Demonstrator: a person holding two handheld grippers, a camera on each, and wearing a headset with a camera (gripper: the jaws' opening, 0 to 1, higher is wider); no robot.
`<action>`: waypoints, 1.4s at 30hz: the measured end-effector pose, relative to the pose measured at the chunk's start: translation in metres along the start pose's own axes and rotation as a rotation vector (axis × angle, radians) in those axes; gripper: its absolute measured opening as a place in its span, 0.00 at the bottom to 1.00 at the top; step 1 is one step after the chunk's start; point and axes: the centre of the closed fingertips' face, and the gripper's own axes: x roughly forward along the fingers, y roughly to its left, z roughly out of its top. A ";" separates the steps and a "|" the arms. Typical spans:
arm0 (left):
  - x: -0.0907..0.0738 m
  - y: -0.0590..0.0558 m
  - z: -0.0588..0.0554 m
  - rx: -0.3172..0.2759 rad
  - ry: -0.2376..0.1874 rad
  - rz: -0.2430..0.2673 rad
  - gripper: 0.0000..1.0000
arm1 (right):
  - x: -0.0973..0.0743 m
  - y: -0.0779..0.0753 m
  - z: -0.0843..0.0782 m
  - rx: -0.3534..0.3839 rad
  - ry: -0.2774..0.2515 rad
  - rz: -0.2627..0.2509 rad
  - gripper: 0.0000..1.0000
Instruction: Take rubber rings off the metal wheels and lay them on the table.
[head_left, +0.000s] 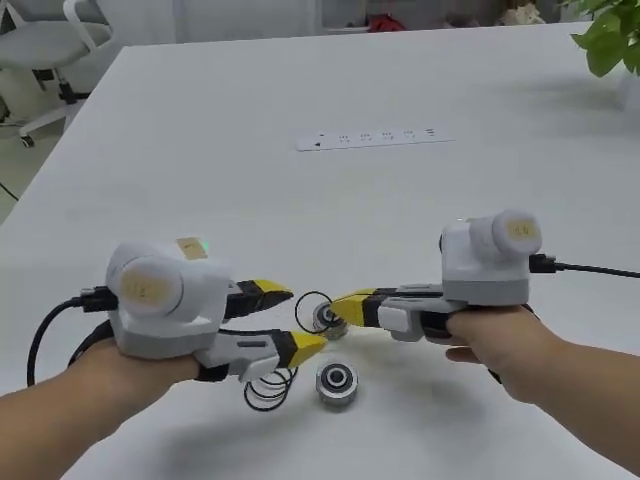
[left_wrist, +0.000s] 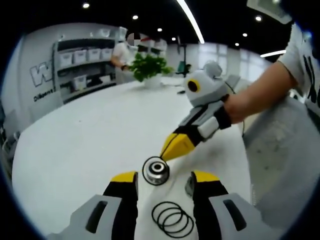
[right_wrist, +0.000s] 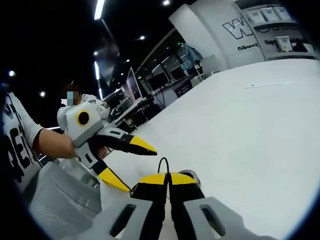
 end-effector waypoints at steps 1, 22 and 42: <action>-0.002 -0.001 0.000 -0.001 -0.004 -0.002 0.44 | 0.000 0.000 0.000 0.002 0.000 0.004 0.00; -0.033 -0.003 -0.019 -0.031 -0.016 0.016 0.57 | 0.015 0.016 -0.015 0.032 0.043 0.067 0.00; -0.040 0.000 -0.031 -0.049 0.005 0.037 0.57 | 0.028 0.012 -0.035 0.055 0.093 0.047 0.00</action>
